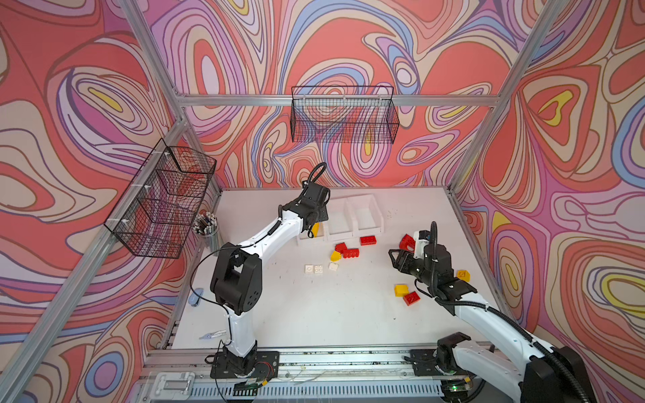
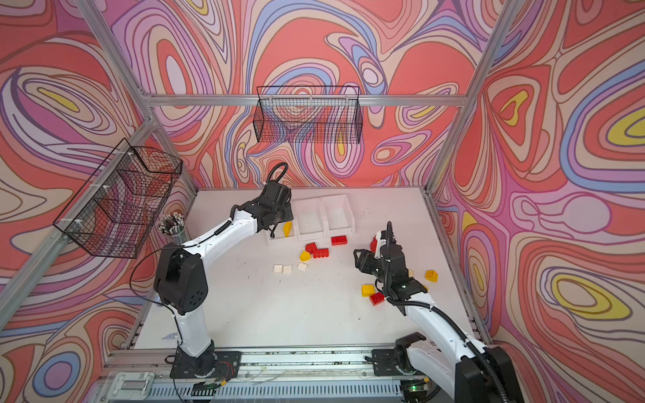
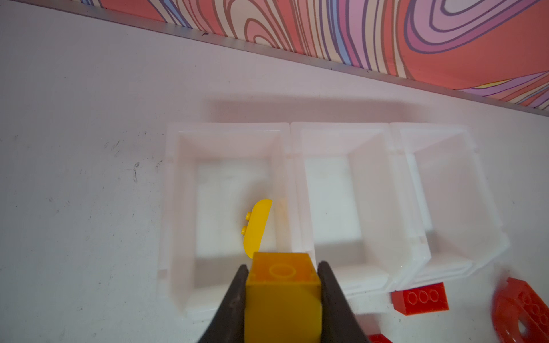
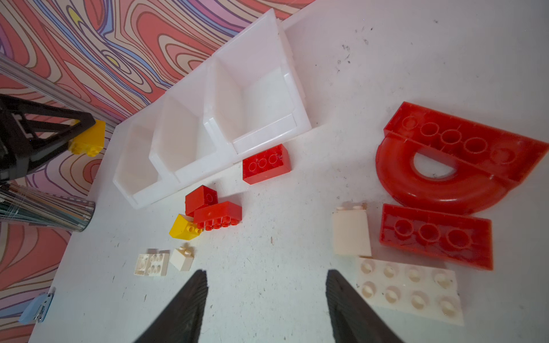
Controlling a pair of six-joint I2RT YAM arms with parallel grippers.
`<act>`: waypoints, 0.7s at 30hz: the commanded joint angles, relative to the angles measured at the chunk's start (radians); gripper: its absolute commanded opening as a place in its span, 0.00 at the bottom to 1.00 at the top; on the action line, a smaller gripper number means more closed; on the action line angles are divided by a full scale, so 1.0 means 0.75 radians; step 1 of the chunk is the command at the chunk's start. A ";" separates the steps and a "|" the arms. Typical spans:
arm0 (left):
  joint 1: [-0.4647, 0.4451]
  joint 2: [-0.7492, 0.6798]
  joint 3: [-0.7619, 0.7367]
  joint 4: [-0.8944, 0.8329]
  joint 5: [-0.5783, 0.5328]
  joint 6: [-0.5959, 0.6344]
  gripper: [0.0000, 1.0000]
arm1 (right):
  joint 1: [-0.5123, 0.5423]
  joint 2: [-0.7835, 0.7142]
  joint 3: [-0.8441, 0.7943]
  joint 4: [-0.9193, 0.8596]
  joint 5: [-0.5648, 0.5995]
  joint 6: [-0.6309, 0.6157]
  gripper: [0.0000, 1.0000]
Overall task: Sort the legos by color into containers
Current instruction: 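Carry the yellow square brick with the left gripper into the yellow compartment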
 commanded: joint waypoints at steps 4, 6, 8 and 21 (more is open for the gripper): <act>0.048 0.139 0.147 -0.106 0.010 0.048 0.18 | -0.002 -0.003 -0.012 0.029 -0.021 0.000 0.67; 0.057 0.156 0.165 -0.110 0.009 0.056 0.22 | -0.002 -0.005 -0.012 0.023 -0.023 -0.004 0.67; 0.062 0.175 0.182 -0.126 0.005 0.060 0.29 | -0.002 -0.009 -0.011 0.020 -0.021 -0.008 0.67; 0.079 0.040 0.180 -0.187 0.017 0.131 0.82 | 0.000 -0.010 0.159 -0.292 0.092 -0.095 0.65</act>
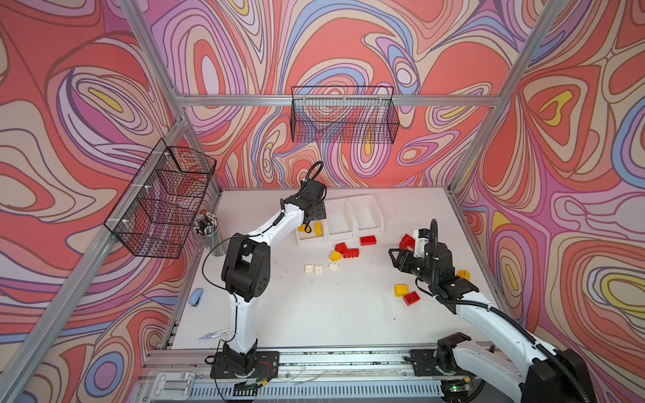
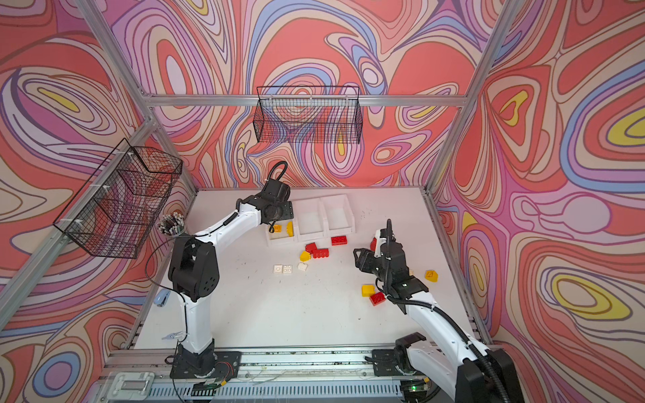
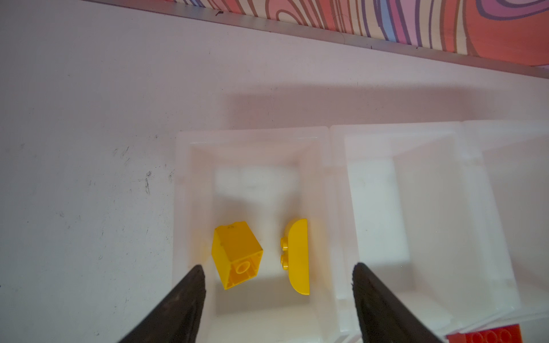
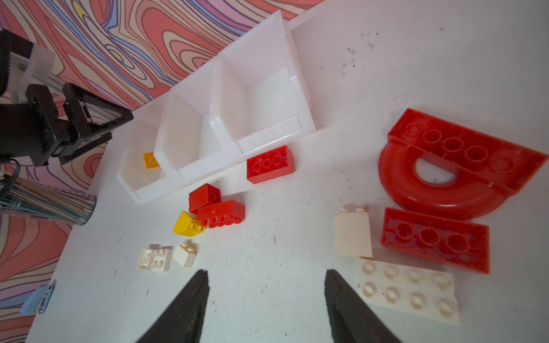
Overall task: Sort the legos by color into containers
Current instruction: 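Carry the yellow square brick with the left gripper into the yellow compartment, then grasp a yellow brick with the right gripper while the left arm retracts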
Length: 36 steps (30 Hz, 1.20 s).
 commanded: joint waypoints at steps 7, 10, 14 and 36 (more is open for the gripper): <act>0.009 -0.484 -0.143 -0.147 0.084 0.119 0.85 | 0.004 0.002 0.207 -0.539 0.327 -0.007 0.63; 0.009 -0.684 -0.276 -0.148 0.106 0.129 0.89 | 0.012 -0.025 0.196 -0.621 0.379 0.050 0.62; 0.008 -0.929 -0.430 -0.174 0.141 0.149 0.90 | 0.053 -0.015 0.192 -0.699 0.372 0.104 0.63; 0.009 -1.385 -0.912 -0.142 0.189 0.200 0.92 | 0.321 0.276 0.054 -0.514 0.375 0.244 0.68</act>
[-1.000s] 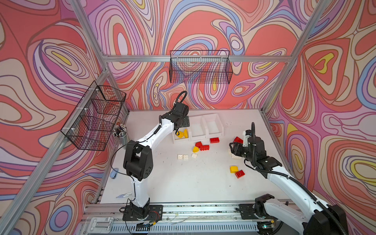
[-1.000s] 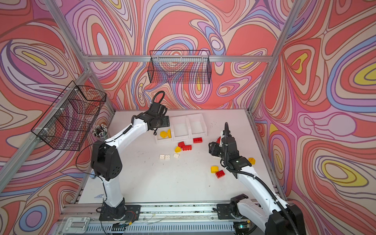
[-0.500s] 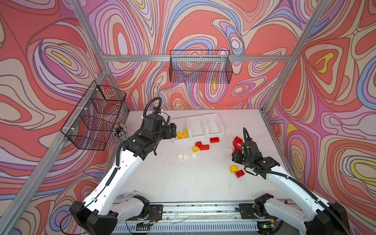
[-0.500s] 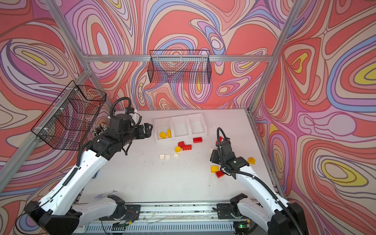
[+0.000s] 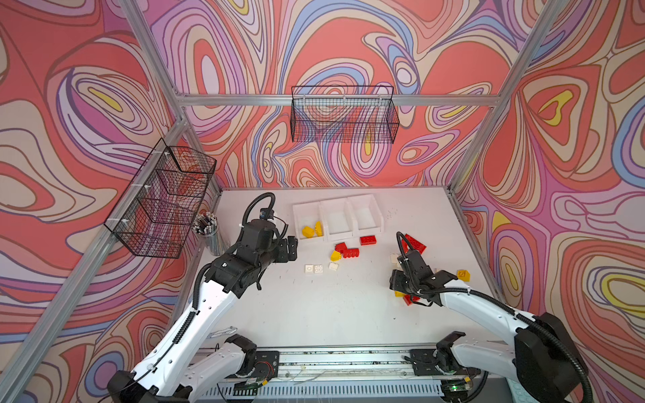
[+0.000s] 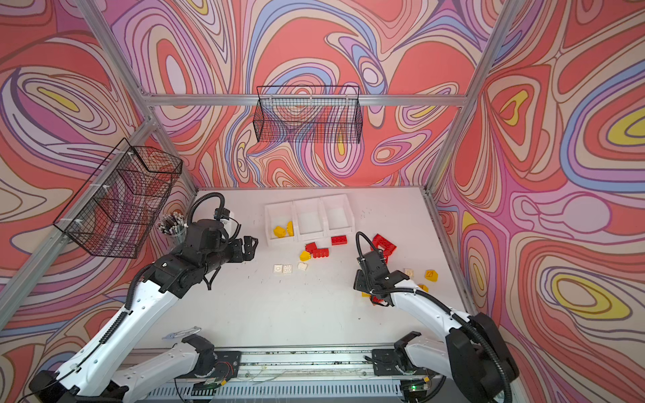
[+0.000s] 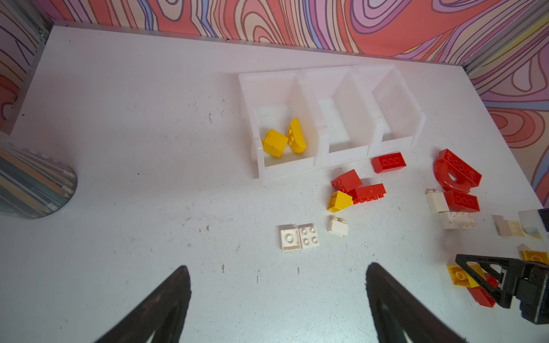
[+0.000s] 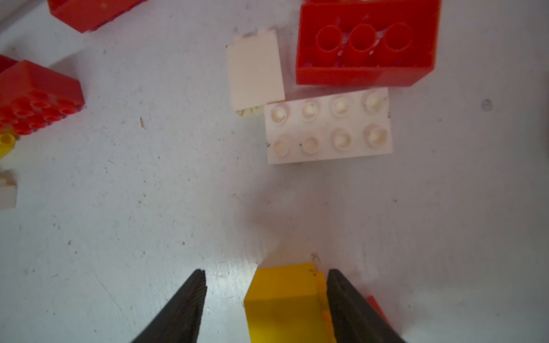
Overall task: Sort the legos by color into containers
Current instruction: 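Grasp a yellow brick with the right gripper while the left arm retracts, then carry the yellow brick with the right gripper and release it into the yellow compartment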
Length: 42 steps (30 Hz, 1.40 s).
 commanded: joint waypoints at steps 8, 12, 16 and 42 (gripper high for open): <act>0.010 -0.039 -0.008 -0.011 0.000 0.030 0.92 | 0.122 0.068 0.006 -0.043 0.089 0.087 0.68; 0.009 -0.042 -0.010 -0.012 0.003 0.034 0.92 | 0.169 0.077 0.020 -0.078 0.112 0.101 0.68; 0.009 -0.044 -0.008 -0.015 0.004 0.034 0.92 | 0.199 0.091 0.026 -0.117 0.138 0.117 0.70; -0.012 -0.132 -0.017 -0.068 0.021 0.083 0.93 | 0.280 0.452 0.802 -0.067 0.047 -0.208 0.36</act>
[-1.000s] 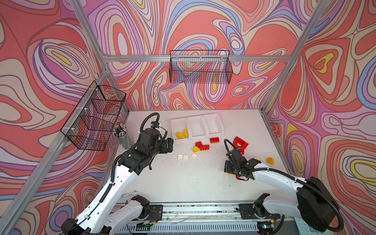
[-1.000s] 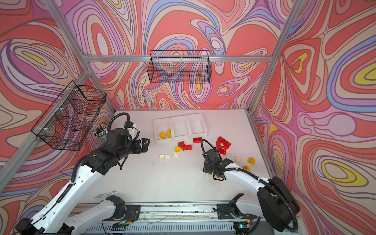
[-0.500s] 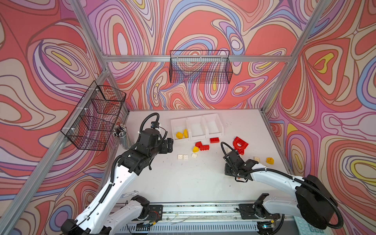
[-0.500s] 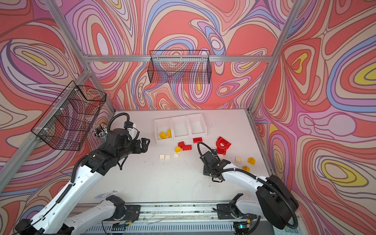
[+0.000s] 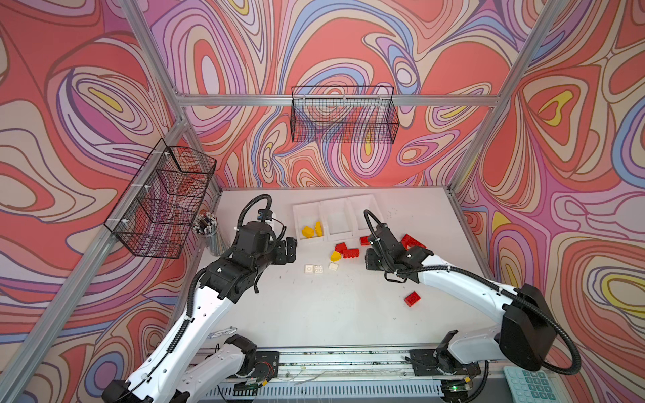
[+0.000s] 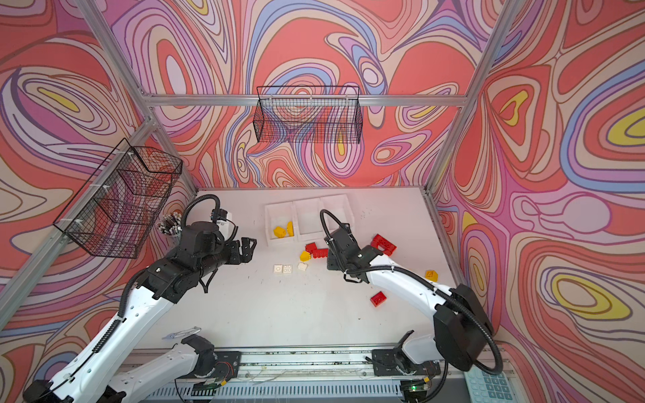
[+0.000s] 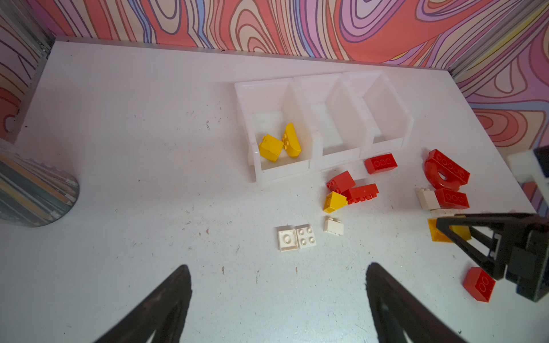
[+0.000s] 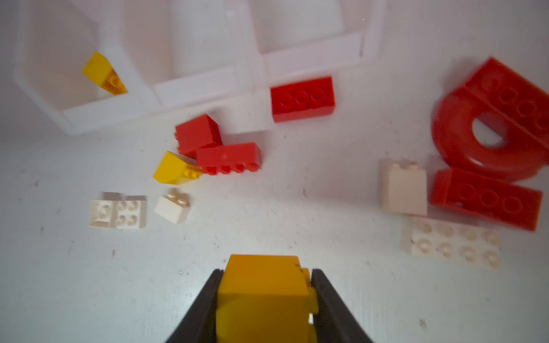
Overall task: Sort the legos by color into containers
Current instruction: 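Carry the yellow brick with the right gripper and release it into the yellow compartment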
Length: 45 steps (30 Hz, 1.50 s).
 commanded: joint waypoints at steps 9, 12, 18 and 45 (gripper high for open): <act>-0.008 -0.310 -0.168 -0.166 0.014 0.063 0.99 | 0.009 0.630 0.787 0.085 -0.251 -0.217 0.37; -0.007 -0.374 -0.238 -0.180 0.024 0.032 1.00 | 0.010 0.807 0.999 0.068 -0.293 -0.220 0.37; -0.007 -0.471 -0.317 -0.146 -0.006 0.041 1.00 | 0.010 1.042 1.287 0.021 -0.299 -0.229 0.40; -0.006 -0.147 -0.269 -0.170 0.173 0.068 0.96 | -0.018 0.952 1.237 0.192 -0.280 -0.253 0.71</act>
